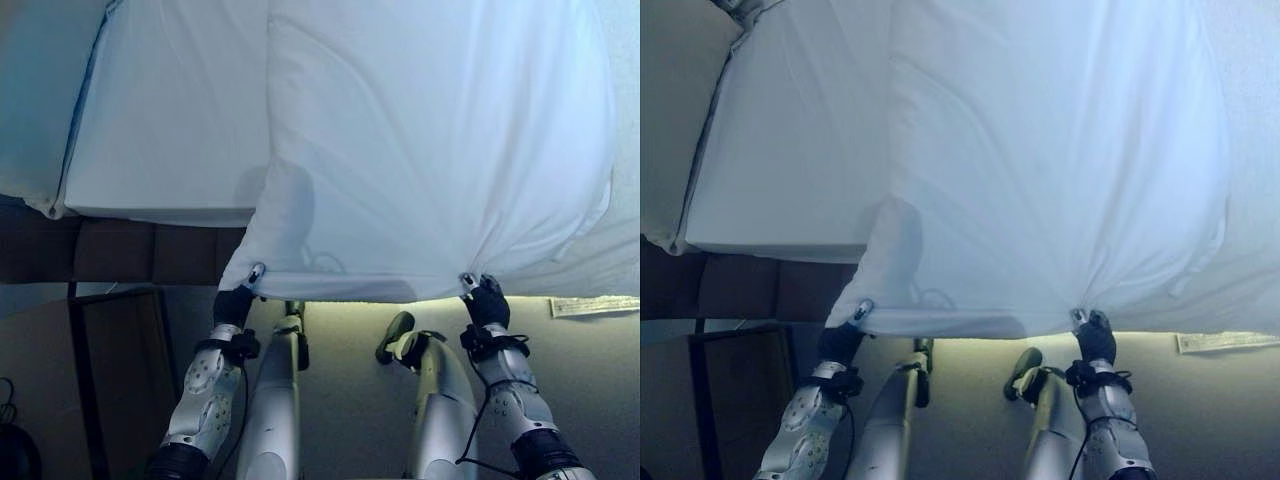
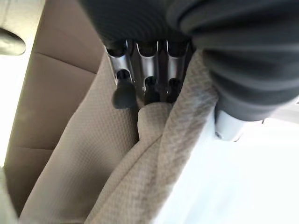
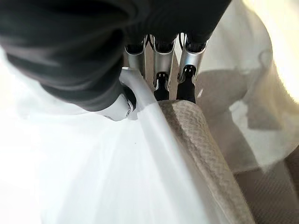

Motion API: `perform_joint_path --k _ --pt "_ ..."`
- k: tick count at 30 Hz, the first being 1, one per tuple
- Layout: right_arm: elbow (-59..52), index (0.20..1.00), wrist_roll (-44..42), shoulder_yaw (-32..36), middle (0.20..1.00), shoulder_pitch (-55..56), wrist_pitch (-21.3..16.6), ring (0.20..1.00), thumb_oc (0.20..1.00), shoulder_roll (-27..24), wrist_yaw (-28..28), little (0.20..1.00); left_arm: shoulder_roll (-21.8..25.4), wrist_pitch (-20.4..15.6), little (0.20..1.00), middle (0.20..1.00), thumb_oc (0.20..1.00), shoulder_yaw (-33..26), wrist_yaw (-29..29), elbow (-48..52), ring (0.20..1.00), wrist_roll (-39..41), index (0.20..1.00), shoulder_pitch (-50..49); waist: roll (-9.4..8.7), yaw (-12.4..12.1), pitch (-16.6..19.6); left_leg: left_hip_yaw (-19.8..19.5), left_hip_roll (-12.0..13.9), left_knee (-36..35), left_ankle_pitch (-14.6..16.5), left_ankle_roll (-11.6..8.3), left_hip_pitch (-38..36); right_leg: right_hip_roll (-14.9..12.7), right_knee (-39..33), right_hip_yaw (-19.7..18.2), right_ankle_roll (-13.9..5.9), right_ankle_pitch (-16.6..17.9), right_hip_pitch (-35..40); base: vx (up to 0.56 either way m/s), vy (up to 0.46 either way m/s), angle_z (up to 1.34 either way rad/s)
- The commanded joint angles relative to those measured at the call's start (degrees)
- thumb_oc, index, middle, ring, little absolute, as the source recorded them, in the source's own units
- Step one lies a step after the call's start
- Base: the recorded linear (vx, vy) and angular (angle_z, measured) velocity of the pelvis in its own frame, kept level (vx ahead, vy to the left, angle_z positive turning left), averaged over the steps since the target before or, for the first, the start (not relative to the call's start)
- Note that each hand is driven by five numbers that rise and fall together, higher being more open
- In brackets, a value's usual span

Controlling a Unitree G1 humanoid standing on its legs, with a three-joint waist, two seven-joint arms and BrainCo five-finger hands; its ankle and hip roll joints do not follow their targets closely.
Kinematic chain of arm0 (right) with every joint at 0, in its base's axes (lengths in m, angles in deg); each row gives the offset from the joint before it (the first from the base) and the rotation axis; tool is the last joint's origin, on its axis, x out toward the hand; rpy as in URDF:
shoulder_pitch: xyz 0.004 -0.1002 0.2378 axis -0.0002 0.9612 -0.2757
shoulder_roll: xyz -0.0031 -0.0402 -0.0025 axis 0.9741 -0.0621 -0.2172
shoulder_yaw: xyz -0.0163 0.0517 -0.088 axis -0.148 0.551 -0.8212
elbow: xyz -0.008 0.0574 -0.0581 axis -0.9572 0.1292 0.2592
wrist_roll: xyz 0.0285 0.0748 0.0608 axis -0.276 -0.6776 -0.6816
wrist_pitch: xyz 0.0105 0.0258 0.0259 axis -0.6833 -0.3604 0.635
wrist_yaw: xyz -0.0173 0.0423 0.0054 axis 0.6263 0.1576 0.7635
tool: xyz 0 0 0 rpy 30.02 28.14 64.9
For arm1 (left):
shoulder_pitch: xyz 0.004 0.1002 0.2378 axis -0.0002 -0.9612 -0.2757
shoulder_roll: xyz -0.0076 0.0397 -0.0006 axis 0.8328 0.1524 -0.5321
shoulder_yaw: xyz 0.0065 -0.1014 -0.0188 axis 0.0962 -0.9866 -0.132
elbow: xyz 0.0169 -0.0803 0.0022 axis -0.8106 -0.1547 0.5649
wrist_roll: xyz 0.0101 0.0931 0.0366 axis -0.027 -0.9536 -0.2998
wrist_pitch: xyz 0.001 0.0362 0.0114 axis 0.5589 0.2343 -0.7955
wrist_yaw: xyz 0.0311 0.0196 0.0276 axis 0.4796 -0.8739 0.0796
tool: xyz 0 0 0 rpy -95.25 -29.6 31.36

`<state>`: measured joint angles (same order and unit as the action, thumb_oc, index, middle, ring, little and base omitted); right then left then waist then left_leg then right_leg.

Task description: Make the bed

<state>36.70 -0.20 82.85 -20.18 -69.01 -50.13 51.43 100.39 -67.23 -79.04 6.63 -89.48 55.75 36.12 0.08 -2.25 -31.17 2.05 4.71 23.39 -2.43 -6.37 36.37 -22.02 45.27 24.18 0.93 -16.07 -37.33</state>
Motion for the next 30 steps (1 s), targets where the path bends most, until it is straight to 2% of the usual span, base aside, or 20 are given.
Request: perform_joint_path --k 1,6,12,16,24,30 --pt "7.71 0.200 3.02 5.83 0.200 7.84 0.16 0.200 0.200 -1.98 -7.17 0.200 6.73 -2.18 0.200 0.200 0.200 -3.95 -3.41 -1.13 0.200 -3.34 0.200 -7.88 -1.01 0.45 1.37 2.30 -1.09 4.42 7.20 5.80 3.34 -0.74 -13.26 -2.03 -5.49 13.36 -1.78 -0.01 -0.042 0.00" --pt "11.93 0.200 5.46 7.14 0.200 5.95 -0.17 0.200 0.200 -3.13 -10.41 0.200 6.48 -2.21 0.200 0.200 0.200 -2.47 -4.90 -5.96 0.200 -5.63 0.200 -6.92 -0.91 1.18 1.37 2.41 -0.71 4.25 6.65 5.47 4.91 -0.43 -13.31 -2.28 -5.47 13.22 -3.59 -0.01 -0.030 -0.02" --pt "15.62 0.200 6.83 5.61 0.200 4.55 -0.36 0.200 0.200 -5.98 -9.14 0.200 6.36 -2.94 0.200 0.200 0.200 -2.17 -5.43 -9.29 0.200 -6.70 0.200 -6.01 -1.12 1.51 1.37 2.23 -0.15 4.96 6.16 5.02 7.44 -0.14 -13.02 -2.39 -5.35 13.13 -5.88 0.00 -0.048 -0.04" --pt "22.42 0.200 8.26 1.88 0.200 2.20 1.16 0.200 0.200 -7.42 -7.43 0.200 5.74 -2.58 0.200 0.200 0.200 -1.79 -6.93 -18.25 0.200 -8.64 0.200 -2.57 -1.21 1.49 1.37 2.23 0.01 5.76 5.95 4.75 9.66 -0.08 -12.29 -2.69 -5.25 13.20 -8.22 0.00 -0.019 0.00" --pt "42.73 0.200 9.91 -4.65 0.200 -10.70 6.49 0.200 0.200 -6.88 -6.92 0.200 3.54 2.04 0.200 0.200 0.200 1.36 -10.08 -41.01 0.200 -11.60 0.200 11.25 -1.80 1.08 1.37 0.90 -0.13 10.41 6.29 4.77 17.75 0.88 -8.45 -4.18 -4.11 11.93 -15.54 -0.02 -0.040 0.01" --pt "49.33 0.200 10.11 -8.61 0.200 -21.49 8.85 0.200 0.200 -7.57 -6.61 0.200 2.54 5.04 0.200 0.200 0.200 4.91 -10.49 -51.50 0.200 -12.13 0.200 22.65 -1.62 1.37 1.37 0.44 0.09 15.72 7.02 4.85 25.71 1.02 -3.71 -6.30 -3.18 10.51 -23.52 -0.01 -0.004 -0.03"
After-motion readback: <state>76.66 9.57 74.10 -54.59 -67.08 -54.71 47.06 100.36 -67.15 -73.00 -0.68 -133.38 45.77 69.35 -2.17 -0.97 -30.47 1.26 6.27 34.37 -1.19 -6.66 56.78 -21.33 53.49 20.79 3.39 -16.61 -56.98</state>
